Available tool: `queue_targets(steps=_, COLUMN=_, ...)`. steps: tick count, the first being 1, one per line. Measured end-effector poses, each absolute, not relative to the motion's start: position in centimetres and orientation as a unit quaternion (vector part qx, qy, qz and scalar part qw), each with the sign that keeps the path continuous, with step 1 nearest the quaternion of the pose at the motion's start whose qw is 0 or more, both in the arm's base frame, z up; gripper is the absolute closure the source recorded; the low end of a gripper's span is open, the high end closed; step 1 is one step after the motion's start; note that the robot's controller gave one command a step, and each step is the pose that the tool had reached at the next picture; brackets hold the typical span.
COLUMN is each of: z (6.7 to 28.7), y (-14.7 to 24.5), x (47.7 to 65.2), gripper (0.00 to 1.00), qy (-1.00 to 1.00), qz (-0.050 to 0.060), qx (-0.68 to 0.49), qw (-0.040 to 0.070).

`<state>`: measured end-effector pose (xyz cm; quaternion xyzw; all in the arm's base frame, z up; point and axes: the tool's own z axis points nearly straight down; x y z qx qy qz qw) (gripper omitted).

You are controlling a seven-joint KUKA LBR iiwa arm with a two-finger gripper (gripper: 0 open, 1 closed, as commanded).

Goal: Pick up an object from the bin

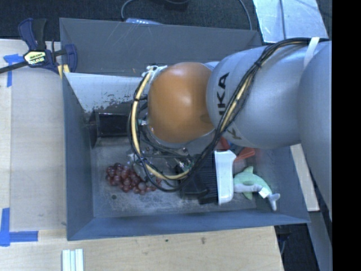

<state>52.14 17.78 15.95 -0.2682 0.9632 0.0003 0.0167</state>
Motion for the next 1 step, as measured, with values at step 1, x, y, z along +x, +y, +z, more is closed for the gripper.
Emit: queue_targets(steps=1, z=12.67, y=18.14, x=51.86, gripper=1.0, qy=0.963, qz=0.0, qx=-0.27, qw=0.008)
